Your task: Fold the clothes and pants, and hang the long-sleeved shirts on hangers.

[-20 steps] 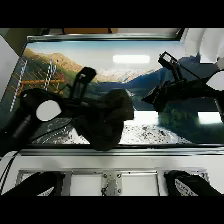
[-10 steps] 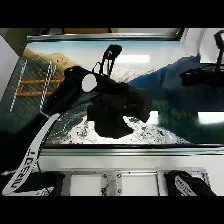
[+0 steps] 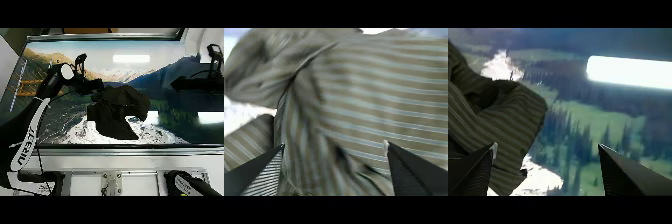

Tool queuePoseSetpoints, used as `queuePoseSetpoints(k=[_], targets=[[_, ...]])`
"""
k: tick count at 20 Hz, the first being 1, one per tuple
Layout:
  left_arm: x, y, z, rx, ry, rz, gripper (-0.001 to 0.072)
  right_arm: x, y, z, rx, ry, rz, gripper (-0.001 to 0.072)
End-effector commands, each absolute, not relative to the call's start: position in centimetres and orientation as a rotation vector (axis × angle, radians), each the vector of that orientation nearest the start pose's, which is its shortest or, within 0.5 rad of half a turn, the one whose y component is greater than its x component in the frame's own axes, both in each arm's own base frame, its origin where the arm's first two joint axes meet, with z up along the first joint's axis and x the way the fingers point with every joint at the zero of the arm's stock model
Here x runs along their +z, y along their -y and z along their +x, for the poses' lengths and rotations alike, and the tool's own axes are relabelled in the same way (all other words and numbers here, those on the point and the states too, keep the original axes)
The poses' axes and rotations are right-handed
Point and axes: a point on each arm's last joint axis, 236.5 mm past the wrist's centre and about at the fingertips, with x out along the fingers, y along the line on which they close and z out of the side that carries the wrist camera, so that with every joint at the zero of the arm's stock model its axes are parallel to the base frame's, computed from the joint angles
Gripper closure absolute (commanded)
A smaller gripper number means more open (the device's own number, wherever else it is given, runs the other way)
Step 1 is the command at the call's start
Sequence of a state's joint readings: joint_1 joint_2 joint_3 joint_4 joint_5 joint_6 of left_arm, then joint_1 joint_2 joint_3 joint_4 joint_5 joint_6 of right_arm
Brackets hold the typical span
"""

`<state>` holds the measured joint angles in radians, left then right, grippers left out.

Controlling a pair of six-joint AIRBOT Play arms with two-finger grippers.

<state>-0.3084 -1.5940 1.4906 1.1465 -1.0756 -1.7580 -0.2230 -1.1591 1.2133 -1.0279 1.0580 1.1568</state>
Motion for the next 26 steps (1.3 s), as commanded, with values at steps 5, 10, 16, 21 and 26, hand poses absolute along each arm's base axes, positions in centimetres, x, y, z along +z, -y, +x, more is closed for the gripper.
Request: queuePoseSetpoints(k=[5, 10, 16, 21, 26], targets=[[-6.0, 27.1, 40.0, -0.462, -1.497, -0.651, 0.0, -2.7, -8.2, 41.6, 0.418, -1.208, 0.49, -0.0008], [-6.8, 27.8, 39.4, -0.472, -1.517, -0.625, 0.0203, -9.2, -14.6, 40.7, 0.496, -1.347, 0.532, -0.0008], [-0.5, 24.3, 43.3, -0.485, -1.343, -0.653, 0.0692, -3.3, -14.3, 43.4, 0.587, -1.193, 0.392, 0.0691], [28.1, 20.1, 44.5, -0.671, -0.727, -0.505, 0.0691, 22.5, -11.8, 42.8, 0.66, -0.702, 0.171, 0.0691], [45.6, 20.0, 32.8, -0.805, -0.3, -0.337, 0.0691, 40.3, -12.2, 32.3, 0.606, -0.242, 0.061, 0.0691]])
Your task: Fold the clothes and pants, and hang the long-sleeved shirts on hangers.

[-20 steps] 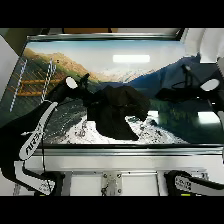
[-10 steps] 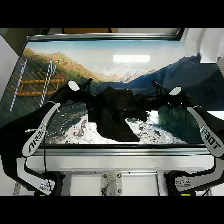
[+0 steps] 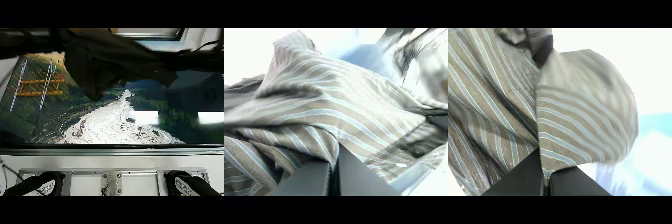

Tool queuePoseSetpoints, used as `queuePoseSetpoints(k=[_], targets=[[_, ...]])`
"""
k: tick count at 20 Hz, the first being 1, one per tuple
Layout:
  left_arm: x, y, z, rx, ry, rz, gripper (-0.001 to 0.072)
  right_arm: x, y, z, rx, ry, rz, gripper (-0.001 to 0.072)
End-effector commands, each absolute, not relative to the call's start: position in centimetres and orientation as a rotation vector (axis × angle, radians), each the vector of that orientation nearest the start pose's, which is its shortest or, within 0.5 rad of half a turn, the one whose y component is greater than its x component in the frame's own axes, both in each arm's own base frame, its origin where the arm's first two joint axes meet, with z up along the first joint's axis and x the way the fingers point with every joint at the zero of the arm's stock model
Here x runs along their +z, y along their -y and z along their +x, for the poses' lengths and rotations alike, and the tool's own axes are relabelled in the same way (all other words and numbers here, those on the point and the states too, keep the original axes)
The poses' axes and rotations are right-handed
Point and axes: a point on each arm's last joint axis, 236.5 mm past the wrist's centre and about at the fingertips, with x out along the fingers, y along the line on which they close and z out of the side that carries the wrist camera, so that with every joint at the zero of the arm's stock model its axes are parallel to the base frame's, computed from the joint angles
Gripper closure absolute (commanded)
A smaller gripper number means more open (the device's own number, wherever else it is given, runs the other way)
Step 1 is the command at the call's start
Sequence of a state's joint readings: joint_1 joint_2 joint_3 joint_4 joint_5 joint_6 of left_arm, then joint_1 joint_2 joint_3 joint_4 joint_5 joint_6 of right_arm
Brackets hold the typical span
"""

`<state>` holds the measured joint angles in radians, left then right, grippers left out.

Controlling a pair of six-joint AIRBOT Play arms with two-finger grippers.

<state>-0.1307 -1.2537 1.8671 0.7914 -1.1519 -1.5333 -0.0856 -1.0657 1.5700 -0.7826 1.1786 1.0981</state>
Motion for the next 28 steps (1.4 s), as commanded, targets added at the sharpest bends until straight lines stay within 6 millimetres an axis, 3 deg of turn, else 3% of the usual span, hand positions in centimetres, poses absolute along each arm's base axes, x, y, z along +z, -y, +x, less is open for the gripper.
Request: queuePoseSetpoints(k=[1, 3, 4, 6, 9, 13, 15, 16, 17, 18, 19, 20, 21, 22, 24, 26, 28], targets=[[47.4, 20.1, 30.7, -0.823, -0.245, -0.319, 0.0691, 41.8, -12.3, 30.2, 0.596, -0.201, 0.055, 0.0691], [48.9, 19.8, 28.1, -0.823, -0.177, -0.3, 0.0691, 43.1, -12.0, 27.5, 0.562, -0.181, 0.085, 0.0691], [48.6, 19.6, 27.7, -0.802, -0.169, -0.284, 0.0691, 42.9, -11.7, 26.6, 0.54, -0.2, 0.105, 0.0691], [45.5, 19.1, 28.3, -0.737, -0.234, -0.258, 0.0691, 40.5, -10.7, 26.0, 0.484, -0.32, 0.15, 0.0691], [36.7, 19.6, 31.4, -0.645, -0.464, -0.273, 0.0691, 32.4, -9.6, 26.3, 0.411, -0.671, 0.247, 0.0691], [21.7, 23.3, 37.2, -0.609, -0.814, -0.27, 0.0691, 19.7, -10.1, 28.6, 0.398, -1.074, 0.333, 0.069], [15.8, 24.8, 41.6, -0.565, -0.886, -0.291, 0.0691, 14.1, -9.4, 32.5, 0.33, -1.133, 0.347, 0.069], [13.9, 25.2, 44.1, -0.54, -0.892, -0.301, 0.0691, 12.6, -8.6, 35.3, 0.281, -1.102, 0.351, 0.069], [12.5, 25.5, 46.7, -0.524, -0.905, -0.332, 0.0691, 11.7, -7.4, 38.6, 0.227, -1.038, 0.346, 0.0689], [11.8, 25.0, 49.1, -0.497, -0.917, -0.356, 0.0625, 11.6, -6.2, 41.4, 0.188, -0.972, 0.352, 0.0659], [11.7, 24.5, 50.8, -0.48, -0.923, -0.373, 0.0283, 11.9, -5.0, 43.7, 0.156, -0.917, 0.367, 0.0477], [12.0, 23.2, 52.4, -0.446, -0.938, -0.415, 0.0057, 12.6, -3.6, 45.3, 0.127, -0.875, 0.379, 0.0176], [12.4, 21.7, 53.1, -0.419, -0.962, -0.44, 0.0063, 13.4, -2.2, 46.4, 0.104, -0.838, 0.383, 0.0051], [12.7, 20.2, 53.2, -0.405, -0.985, -0.437, 0.0097, 14.6, -0.6, 46.8, 0.079, -0.802, 0.382, 0.0055], [12.3, 17.8, 51.7, -0.383, -1.054, -0.414, 0.0099, 16.6, 1.9, 46.2, 0.042, -0.751, 0.37, 0.0055], [10.3, 17.8, 48.0, -0.393, -1.148, -0.349, 0.0099, 17.5, 2.8, 44.3, 0.034, -0.765, 0.356, 0.0055], [6.5, 18.3, 43.5, -0.359, -1.244, -0.226, 0.0099, 17.7, 2.5, 42.5, 0.056, -0.809, 0.318, 0.0056]])
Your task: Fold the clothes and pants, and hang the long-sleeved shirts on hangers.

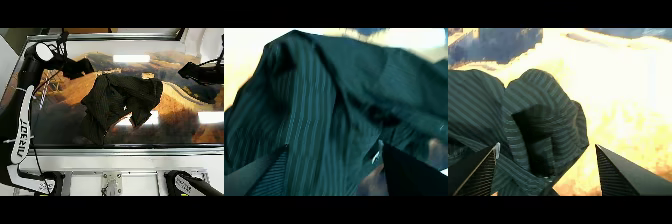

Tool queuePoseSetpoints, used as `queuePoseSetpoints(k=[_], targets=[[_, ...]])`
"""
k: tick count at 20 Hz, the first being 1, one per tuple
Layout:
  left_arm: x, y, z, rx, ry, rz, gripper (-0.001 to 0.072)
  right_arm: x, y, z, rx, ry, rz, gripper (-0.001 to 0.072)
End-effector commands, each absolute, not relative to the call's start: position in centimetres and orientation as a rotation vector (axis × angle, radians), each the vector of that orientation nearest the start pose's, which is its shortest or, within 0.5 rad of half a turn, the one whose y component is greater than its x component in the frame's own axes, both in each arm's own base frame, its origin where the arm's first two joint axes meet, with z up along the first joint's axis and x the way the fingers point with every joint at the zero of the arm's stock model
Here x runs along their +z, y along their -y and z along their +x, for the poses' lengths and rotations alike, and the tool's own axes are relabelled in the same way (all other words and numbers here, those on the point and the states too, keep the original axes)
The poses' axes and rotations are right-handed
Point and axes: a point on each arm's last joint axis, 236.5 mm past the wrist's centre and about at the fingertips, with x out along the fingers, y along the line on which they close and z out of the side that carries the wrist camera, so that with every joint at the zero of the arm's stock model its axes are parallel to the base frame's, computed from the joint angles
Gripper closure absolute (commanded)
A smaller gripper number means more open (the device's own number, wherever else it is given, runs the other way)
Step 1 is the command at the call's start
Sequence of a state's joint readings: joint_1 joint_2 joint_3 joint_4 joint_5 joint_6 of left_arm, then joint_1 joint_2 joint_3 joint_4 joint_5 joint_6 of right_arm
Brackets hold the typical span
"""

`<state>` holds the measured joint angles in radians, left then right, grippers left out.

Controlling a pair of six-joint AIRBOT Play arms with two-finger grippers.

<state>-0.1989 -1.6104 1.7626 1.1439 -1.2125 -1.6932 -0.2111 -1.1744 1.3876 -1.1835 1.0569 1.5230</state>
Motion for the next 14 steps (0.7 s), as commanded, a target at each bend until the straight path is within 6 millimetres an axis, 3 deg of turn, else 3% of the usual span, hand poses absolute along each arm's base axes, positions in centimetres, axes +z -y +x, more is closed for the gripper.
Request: queuePoseSetpoints(k=[1, 4, 6, 10, 14], targets=[[4.5, 19.0, 41.2, -0.347, -1.28, -0.172, 0.0099, 17.8, 2.3, 41.9, 0.062, -0.816, 0.315, 0.0056], [-1.0, 22.7, 34.1, -0.363, -1.337, -0.092, 0.0099, 17.9, 1.6, 41.1, 0.072, -0.817, 0.311, 0.0056], [-4.2, 24.1, 31.0, -0.349, -1.324, -0.045, 0.0099, 17.4, 1.2, 40.8, 0.083, -0.835, 0.313, 0.0056], [-8.1, 24.8, 28.6, -0.271, -1.354, -0.046, 0.0099, 16.6, 0.1, 40.6, 0.108, -0.862, 0.314, 0.0055], [-11.2, 25.0, 28.3, -0.237, -1.409, -0.033, 0.0101, 15.8, -1.0, 40.4, 0.13, -0.886, 0.297, 0.0056]])
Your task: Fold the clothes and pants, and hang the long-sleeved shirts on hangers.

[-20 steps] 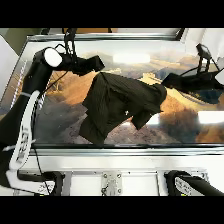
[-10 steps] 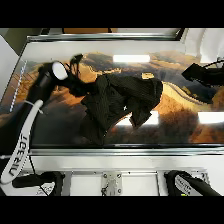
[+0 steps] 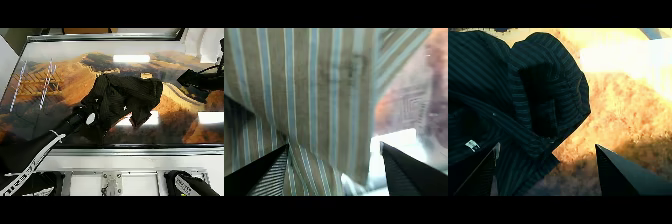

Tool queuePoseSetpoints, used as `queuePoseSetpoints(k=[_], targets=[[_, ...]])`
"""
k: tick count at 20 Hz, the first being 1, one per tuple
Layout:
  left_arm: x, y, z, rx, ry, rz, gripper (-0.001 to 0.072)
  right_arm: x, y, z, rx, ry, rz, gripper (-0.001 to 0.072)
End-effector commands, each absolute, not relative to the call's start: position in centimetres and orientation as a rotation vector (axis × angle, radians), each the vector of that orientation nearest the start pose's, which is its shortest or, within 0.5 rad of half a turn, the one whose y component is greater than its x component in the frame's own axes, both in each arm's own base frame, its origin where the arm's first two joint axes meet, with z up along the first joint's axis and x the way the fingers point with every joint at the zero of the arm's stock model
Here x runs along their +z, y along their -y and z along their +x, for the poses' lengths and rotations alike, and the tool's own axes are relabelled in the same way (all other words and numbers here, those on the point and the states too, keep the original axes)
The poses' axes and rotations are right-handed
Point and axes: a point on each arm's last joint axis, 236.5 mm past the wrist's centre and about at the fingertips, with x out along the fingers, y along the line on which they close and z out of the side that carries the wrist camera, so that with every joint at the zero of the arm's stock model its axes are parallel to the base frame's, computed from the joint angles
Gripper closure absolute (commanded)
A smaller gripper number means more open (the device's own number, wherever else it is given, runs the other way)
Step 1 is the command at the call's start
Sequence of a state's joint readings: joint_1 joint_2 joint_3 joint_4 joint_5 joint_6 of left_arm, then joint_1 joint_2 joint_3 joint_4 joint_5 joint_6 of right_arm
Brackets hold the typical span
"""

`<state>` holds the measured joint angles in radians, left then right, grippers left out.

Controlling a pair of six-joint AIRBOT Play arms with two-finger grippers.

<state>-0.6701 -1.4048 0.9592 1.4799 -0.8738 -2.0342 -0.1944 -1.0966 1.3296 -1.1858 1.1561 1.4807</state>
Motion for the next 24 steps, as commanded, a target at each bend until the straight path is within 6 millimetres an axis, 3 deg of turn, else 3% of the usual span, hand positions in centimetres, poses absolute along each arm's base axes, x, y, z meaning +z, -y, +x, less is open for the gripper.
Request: queuePoseSetpoints(k=[1, 2, 3, 5, 9, 10, 11, 14, 16, 18, 21, 24], targets=[[-11.7, 24.7, 28.3, -0.214, -1.422, -0.046, 0.0181, 15.4, -1.4, 40.2, 0.151, -0.894, 0.267, 0.0055], [-11.7, 24.3, 28.5, -0.203, -1.424, -0.053, 0.0484, 14.8, -2.0, 40.1, 0.183, -0.904, 0.217, 0.0056], [-11.4, 23.9, 29.0, -0.196, -1.416, -0.065, 0.0677, 14.0, -2.7, 39.8, 0.222, -0.921, 0.167, 0.0056], [-9.8, 23.1, 30.2, -0.186, -1.376, -0.107, 0.0691, 11.4, -4.4, 39.0, 0.309, -0.968, 0.059, 0.0056], [-7.1, 22.0, 31.5, -0.207, -1.315, -0.129, 0.0691, 3.8, -7.3, 37.9, 0.389, -1.109, -0.175, 0.0086], [-6.7, 21.9, 31.7, -0.207, -1.306, -0.135, 0.0691, 2.8, -8.3, 38.2, 0.406, -1.114, -0.264, 0.0217], [-6.5, 21.9, 31.8, -0.211, -1.299, -0.137, 0.0691, 2.0, -9.3, 38.8, 0.42, -1.095, -0.371, 0.0259], [-6.1, 21.9, 31.8, -0.214, -1.292, -0.14, 0.0691, -0.1, -12.0, 40.6, 0.458, -1.031, -0.66, 0.0259], [-6.2, 21.8, 31.7, -0.212, -1.299, -0.137, 0.0691, -1.8, -12.1, 41.2, 0.439, -1.038, -0.787, 0.0252], [-6.2, 21.9, 31.7, -0.212, -1.298, -0.137, 0.0691, -3.3, -12.1, 41.5, 0.402, -1.066, -0.772, 0.0071], [-6.2, 21.8, 31.7, -0.212, -1.299, -0.137, 0.0691, -4.2, -10.6, 42.2, 0.283, -1.089, -0.722, 0.0077], [-6.2, 21.8, 31.7, -0.212, -1.298, -0.137, 0.0691, -3.4, -8.9, 43.5, 0.154, -1.057, -0.677, 0.0077]])
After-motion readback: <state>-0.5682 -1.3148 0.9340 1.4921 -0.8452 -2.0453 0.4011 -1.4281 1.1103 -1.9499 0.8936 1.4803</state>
